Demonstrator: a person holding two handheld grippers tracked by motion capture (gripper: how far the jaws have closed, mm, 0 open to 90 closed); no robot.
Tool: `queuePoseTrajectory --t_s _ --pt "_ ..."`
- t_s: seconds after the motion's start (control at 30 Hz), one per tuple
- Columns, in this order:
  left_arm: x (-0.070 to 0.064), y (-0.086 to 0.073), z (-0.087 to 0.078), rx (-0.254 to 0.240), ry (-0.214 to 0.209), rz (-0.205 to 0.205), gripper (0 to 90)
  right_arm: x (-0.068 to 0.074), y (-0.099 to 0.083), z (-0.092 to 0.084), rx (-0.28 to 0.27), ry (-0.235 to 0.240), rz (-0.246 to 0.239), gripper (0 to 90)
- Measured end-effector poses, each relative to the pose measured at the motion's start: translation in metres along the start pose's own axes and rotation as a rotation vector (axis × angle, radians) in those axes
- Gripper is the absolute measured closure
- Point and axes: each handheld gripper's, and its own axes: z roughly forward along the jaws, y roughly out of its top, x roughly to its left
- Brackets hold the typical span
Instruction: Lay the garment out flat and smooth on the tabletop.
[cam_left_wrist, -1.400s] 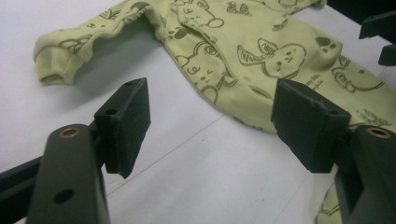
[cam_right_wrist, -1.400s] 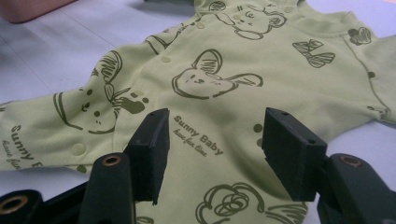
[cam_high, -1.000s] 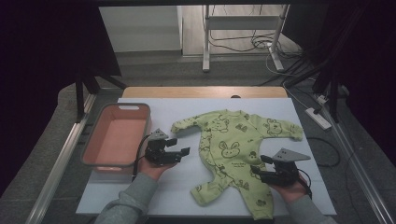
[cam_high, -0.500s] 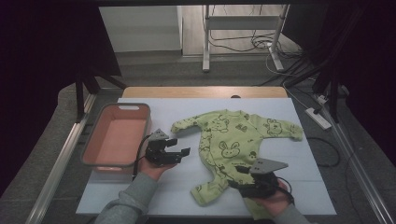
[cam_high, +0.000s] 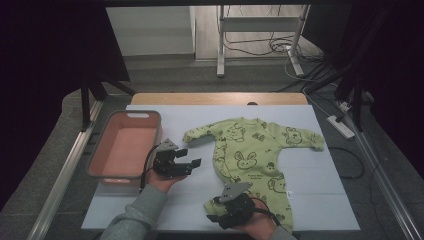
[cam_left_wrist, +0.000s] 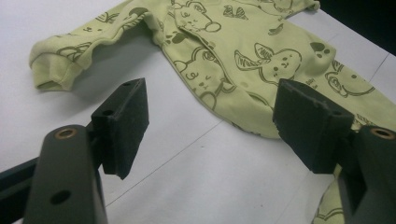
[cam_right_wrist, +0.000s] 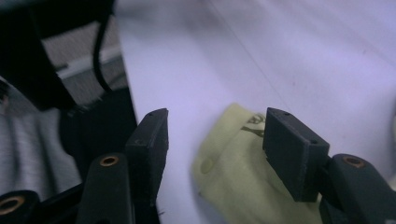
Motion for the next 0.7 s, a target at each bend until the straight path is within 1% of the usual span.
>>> queuePoseTrajectory --t_s 0.1,0.17,0.27,0.3,0.33,0.37,0.43,0.5,0.57,0.63,0.7 --pt "0.0 0.0 0.0 0.0 0.0 0.001 27.1 -0.003 -0.002 0.007 0.036 -0.012 0.011 41.1" --pt "0.001 0.0 0.0 0.003 0.001 0.001 27.1 -0.004 -0.005 0.013 0.079 -0.032 0.01 41.8" --pt "0.001 -0.001 0.0 0.004 0.002 0.004 27.1 -0.001 -0.007 0.015 0.089 -0.065 -0.024 47.3" --pt "0.001 -0.001 0.0 0.003 0.002 0.003 27.1 0.001 -0.006 0.014 0.095 -0.08 -0.036 52.5" --pt "0.001 -0.001 0.0 0.004 0.002 0.003 27.1 0.0 -0.007 0.014 0.091 -0.078 -0.031 59.8" --pt "0.001 -0.001 0.0 0.004 0.002 0.003 27.1 -0.001 -0.007 0.013 0.09 -0.078 -0.029 63.8" --pt "0.001 -0.001 -0.001 0.003 0.002 0.004 27.1 -0.004 -0.008 0.011 0.084 -0.061 -0.006 69.2" --pt "0.001 -0.001 -0.001 0.001 0.002 0.004 27.1 -0.005 -0.009 0.008 0.084 -0.044 0.0 70.6" --pt "0.002 0.0 -0.003 -0.003 0.003 0.003 27.2 -0.003 -0.011 -0.002 0.044 -0.013 -0.008 70.7" --pt "0.003 0.0 -0.003 -0.005 0.004 -0.001 27.2 0.0 -0.013 -0.014 0.008 -0.008 -0.015 70.6" --pt "0.004 -0.001 -0.004 -0.006 0.006 -0.001 27.3 0.006 -0.019 -0.031 -0.029 0.002 -0.023 70.5"
